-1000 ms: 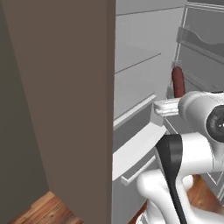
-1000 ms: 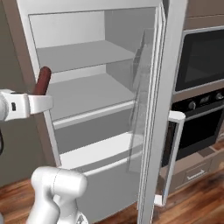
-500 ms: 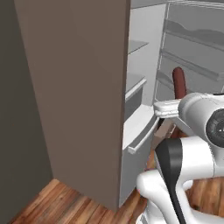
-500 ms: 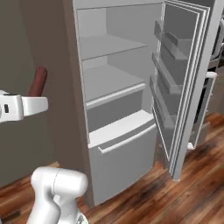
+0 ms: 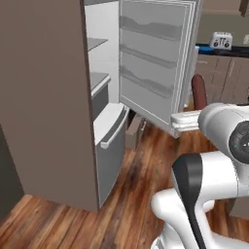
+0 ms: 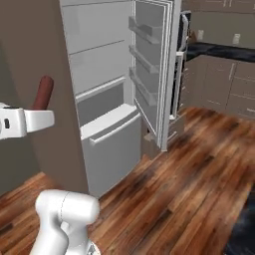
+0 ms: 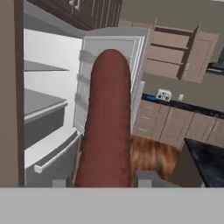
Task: Move the hot dog bun to the plate on the dining table and place the condiment next to that plate. Then navigate to the fridge and take the sausage and place it on the plate as well.
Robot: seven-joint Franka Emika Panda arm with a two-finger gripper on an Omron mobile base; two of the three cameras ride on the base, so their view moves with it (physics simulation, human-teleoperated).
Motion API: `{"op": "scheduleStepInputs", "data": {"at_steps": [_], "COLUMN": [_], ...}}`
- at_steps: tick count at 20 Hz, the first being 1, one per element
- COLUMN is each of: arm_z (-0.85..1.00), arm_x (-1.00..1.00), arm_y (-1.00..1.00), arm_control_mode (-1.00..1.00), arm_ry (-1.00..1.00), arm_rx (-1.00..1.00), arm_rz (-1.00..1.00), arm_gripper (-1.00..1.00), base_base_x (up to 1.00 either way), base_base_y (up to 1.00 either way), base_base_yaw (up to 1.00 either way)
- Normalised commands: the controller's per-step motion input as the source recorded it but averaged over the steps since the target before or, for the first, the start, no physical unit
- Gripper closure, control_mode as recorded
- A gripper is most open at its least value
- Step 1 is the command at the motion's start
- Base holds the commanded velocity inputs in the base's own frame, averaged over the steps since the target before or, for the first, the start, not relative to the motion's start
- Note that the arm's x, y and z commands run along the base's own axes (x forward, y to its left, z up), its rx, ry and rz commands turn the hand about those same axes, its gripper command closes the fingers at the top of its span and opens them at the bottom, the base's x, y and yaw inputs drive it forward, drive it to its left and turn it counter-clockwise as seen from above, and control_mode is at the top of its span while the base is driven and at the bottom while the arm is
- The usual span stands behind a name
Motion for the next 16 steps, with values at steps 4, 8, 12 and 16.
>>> {"op": "scheduleStepInputs", "data": {"at_steps": [4, 8, 12, 16], "arm_z": [0.0, 0.0, 0.0, 0.0], "arm_x": [0.0, 0.0, 0.0, 0.0], "arm_y": [0.0, 0.0, 0.0, 0.0], "arm_control_mode": [1.0, 1.0, 1.0, 1.0], "arm_ry": [0.0, 0.0, 0.0, 0.0], "arm_rx": [0.0, 0.0, 0.0, 0.0], "arm_rz": [0.0, 0.0, 0.0, 0.0], "arm_gripper": [1.0, 1.0, 1.0, 1.0], "base_base_x": [-1.0, -0.95, -0.7, -0.18], "base_base_y": [-0.44, -0.64, -0.82, -0.9], "base_base_yaw": [-0.42, -0.38, -0.35, -0.35]}}
